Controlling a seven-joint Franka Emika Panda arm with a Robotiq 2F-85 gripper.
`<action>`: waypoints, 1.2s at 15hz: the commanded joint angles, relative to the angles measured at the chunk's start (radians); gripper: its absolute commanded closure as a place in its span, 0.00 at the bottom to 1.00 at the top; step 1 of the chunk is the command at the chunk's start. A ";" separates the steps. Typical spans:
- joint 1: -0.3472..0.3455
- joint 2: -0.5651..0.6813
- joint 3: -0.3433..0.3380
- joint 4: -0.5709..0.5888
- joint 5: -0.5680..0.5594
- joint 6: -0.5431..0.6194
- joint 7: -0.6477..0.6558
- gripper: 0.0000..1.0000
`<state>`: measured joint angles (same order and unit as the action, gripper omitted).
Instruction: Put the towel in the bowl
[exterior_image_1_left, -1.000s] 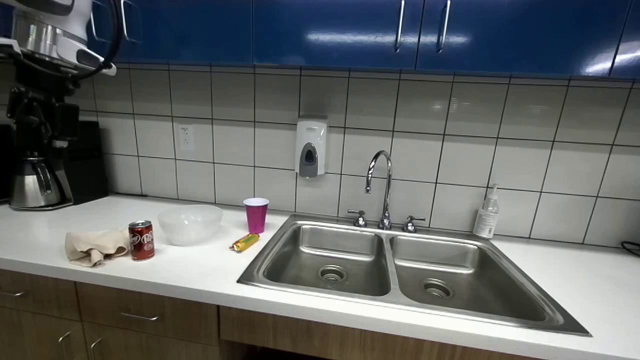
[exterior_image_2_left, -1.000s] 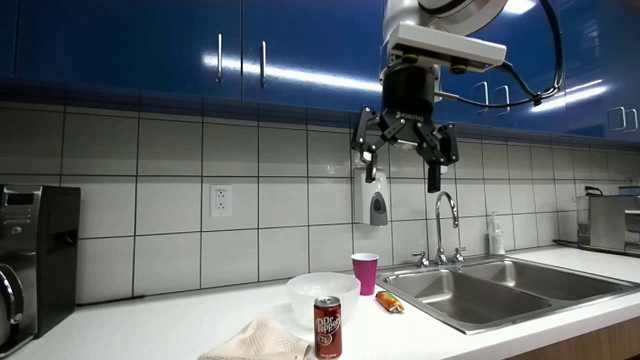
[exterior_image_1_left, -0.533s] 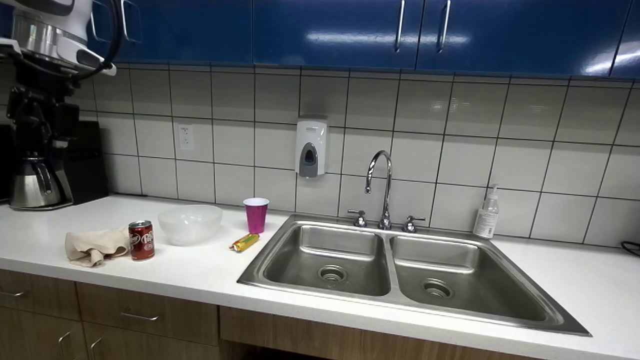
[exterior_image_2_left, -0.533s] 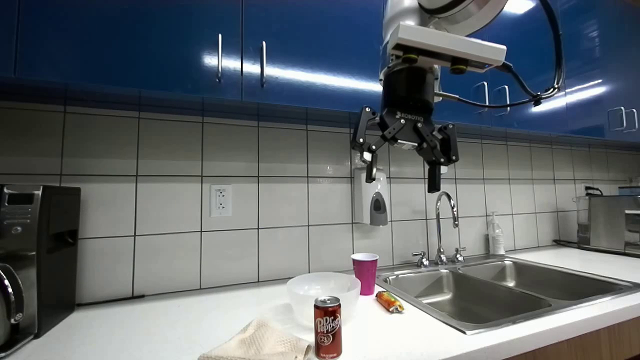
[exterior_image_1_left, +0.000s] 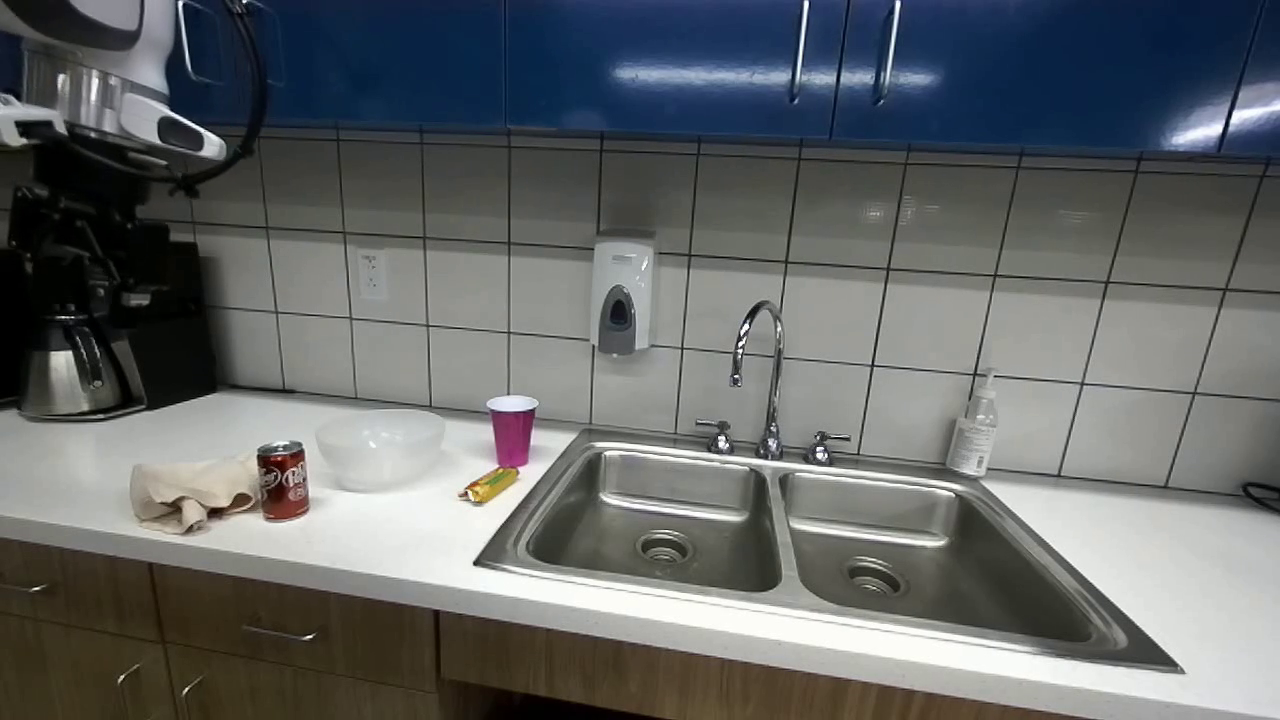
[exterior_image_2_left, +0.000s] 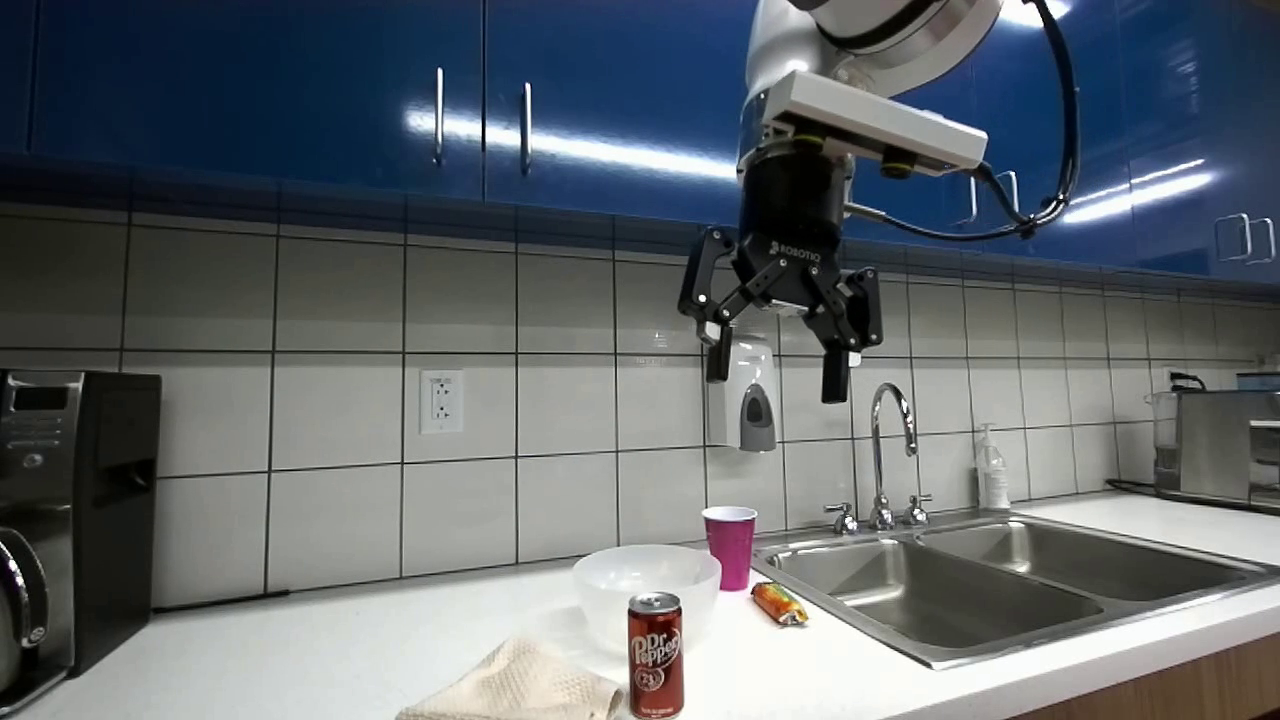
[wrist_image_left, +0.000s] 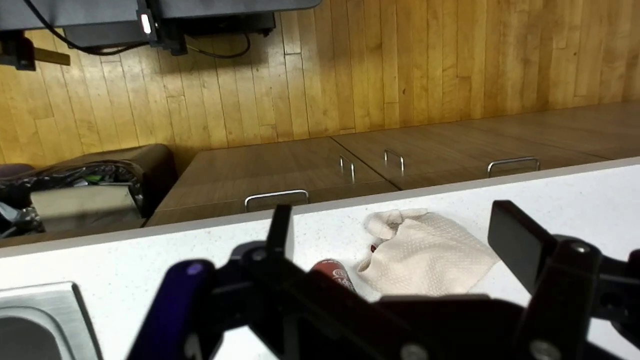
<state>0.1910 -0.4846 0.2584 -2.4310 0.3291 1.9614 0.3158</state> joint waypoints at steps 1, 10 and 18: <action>0.014 0.061 0.012 0.034 -0.040 0.042 -0.054 0.00; 0.050 0.203 0.037 0.108 -0.168 0.161 -0.132 0.00; 0.053 0.412 0.045 0.231 -0.267 0.268 -0.101 0.00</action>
<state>0.2457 -0.1709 0.2987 -2.2818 0.1036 2.2084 0.1994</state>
